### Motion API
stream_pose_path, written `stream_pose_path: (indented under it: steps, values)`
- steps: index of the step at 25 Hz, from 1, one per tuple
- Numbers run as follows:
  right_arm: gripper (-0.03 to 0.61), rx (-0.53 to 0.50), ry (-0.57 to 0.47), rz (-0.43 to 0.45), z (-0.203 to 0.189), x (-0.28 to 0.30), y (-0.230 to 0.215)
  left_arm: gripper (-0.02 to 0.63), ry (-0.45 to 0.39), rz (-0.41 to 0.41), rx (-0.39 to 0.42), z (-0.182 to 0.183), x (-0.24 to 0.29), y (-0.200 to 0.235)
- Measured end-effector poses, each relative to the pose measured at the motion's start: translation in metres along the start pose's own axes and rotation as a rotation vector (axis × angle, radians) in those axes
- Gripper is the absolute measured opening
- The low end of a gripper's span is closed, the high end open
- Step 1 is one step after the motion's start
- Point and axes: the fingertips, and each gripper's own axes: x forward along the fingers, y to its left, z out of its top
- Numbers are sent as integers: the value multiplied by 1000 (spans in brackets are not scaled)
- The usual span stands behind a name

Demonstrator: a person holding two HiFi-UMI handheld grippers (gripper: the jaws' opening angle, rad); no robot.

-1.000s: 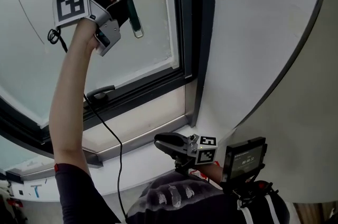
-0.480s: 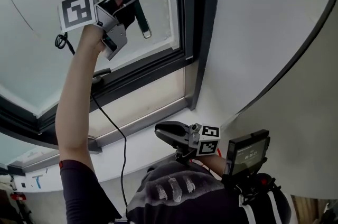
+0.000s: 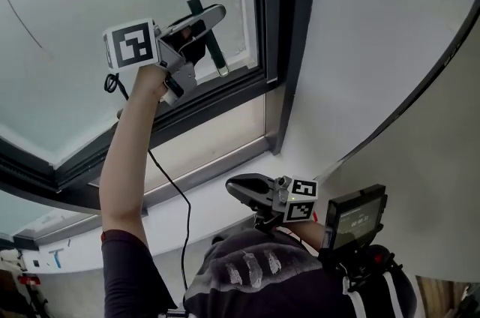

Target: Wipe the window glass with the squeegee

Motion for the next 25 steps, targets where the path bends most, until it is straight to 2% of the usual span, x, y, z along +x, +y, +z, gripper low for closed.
stream_pose_path:
  steps: [8,20,25]
  values:
    - [5,14,-18,5,3,-2,-2,63,16,8,-37,-25,-3,13]
    - [5,32,-6,-2,-1,-1,-1,63,43,35,-133,-76,-8,27]
    - [5,31,-3,-4,-1,2,-5,63,65,79,-228,-102,-12,40]
